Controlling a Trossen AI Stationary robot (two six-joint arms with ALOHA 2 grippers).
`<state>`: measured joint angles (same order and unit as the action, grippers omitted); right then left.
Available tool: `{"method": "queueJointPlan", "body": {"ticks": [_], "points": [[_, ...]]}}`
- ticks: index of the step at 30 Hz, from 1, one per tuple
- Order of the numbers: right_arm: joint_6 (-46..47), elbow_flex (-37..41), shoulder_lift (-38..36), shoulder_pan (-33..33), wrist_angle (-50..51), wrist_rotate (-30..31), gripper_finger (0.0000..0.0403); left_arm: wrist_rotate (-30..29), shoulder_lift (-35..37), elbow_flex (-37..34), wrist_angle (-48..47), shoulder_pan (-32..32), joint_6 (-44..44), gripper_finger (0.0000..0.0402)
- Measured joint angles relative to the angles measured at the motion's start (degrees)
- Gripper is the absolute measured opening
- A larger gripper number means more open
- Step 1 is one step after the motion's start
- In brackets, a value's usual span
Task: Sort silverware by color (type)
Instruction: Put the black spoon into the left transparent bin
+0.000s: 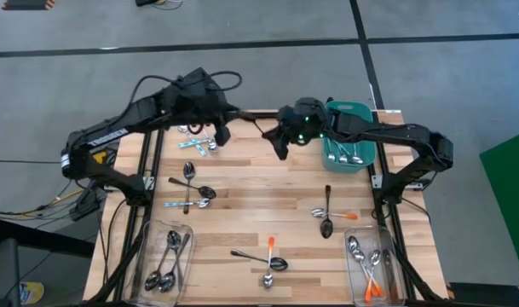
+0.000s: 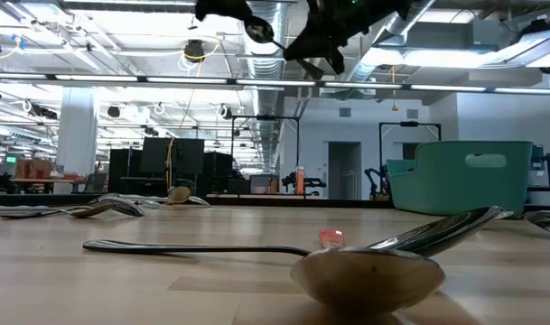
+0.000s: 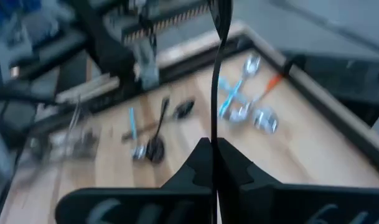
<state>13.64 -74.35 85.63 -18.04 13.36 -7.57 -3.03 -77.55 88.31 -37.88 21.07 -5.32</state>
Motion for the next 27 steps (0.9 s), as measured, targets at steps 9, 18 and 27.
{"method": "queueJointPlan", "body": {"ticks": [9, 18, 27], "points": [[2.7, 0.0, 0.0, -3.5, -20.0, -7.1, 0.0014, -3.4, 5.3, 0.0, 0.2, 1.2, 10.0, 0.0185], [-3.5, 0.0, 0.0, -1.4, -25.8, -10.5, 0.0014, 10.3, 3.5, -1.5, 13.9, 1.1, 10.4, 0.0204], [-4.1, 0.0, 0.0, 0.4, -28.2, -10.4, 0.0013, 18.2, 0.5, -1.6, 19.5, 0.3, 11.2, 0.0148]]}}
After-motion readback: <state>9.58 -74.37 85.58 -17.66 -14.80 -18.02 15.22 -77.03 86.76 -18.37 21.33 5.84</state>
